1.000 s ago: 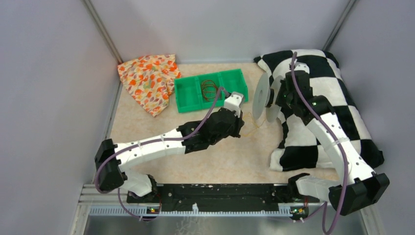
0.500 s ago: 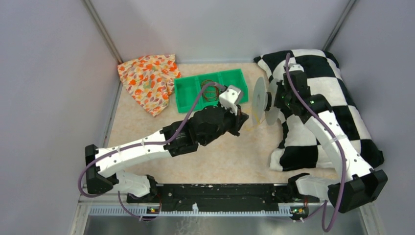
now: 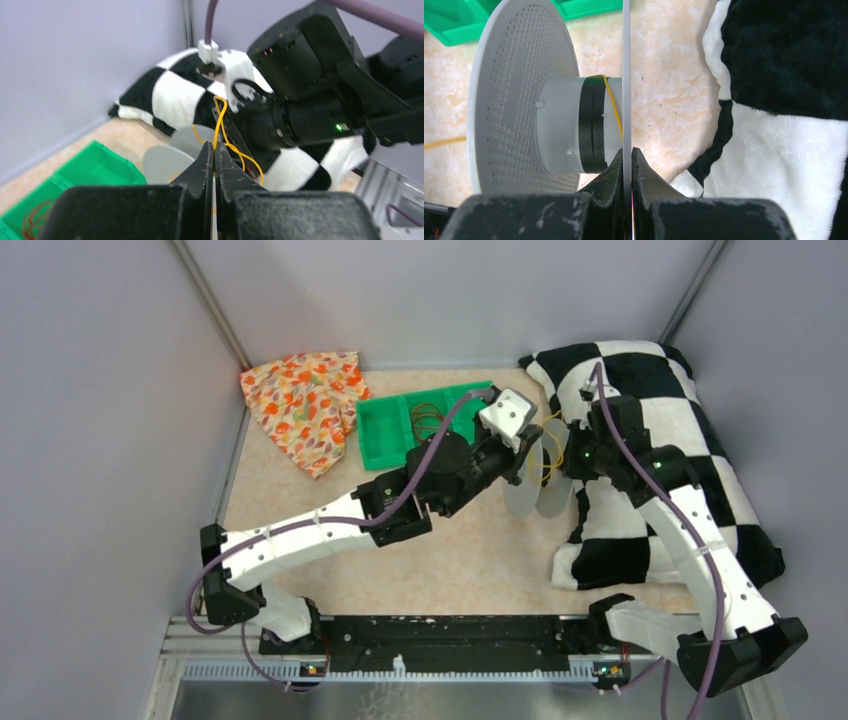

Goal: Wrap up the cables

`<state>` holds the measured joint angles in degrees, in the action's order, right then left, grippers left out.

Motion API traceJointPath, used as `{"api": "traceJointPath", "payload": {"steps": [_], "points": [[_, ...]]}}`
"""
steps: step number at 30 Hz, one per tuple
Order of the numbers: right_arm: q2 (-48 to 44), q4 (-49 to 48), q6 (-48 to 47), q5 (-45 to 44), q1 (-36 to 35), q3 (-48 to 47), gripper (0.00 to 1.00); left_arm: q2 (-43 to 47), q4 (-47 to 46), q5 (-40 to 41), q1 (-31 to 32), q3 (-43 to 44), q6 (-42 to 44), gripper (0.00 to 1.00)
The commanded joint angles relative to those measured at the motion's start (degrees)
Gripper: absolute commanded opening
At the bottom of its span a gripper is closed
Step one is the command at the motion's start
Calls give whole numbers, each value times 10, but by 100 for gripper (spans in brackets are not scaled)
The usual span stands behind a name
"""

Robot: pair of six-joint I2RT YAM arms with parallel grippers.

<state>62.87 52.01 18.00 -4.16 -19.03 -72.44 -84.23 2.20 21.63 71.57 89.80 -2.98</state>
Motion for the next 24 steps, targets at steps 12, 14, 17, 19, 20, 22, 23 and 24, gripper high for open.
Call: {"api": "traceJointPath", "payload": {"steps": [12, 14, 17, 19, 20, 22, 23, 24], "points": [[-71, 20, -1, 53, -7, 4, 0, -31, -469, 5, 1, -131, 329, 0], [-75, 17, 3, 63, -7, 14, 0, -38, -520, -18, 1, -149, 372, 0], [-84, 12, 8, 66, -7, 27, 0, -47, -605, -34, 0, -184, 428, 0], [-92, 14, 8, 64, -7, 31, 0, -59, -645, -32, 0, -199, 454, 0], [-94, 18, 7, 65, -7, 33, 0, -67, -665, -37, 0, -207, 477, 0], [-100, 28, -2, 67, -7, 34, 0, -87, -700, -42, 0, -215, 520, 0], [-102, 34, -7, 68, -7, 34, 0, -100, -713, -41, 0, -217, 539, 0], [-105, 39, -11, 69, -7, 34, 0, -108, -721, -43, 0, -218, 554, 0]]}}
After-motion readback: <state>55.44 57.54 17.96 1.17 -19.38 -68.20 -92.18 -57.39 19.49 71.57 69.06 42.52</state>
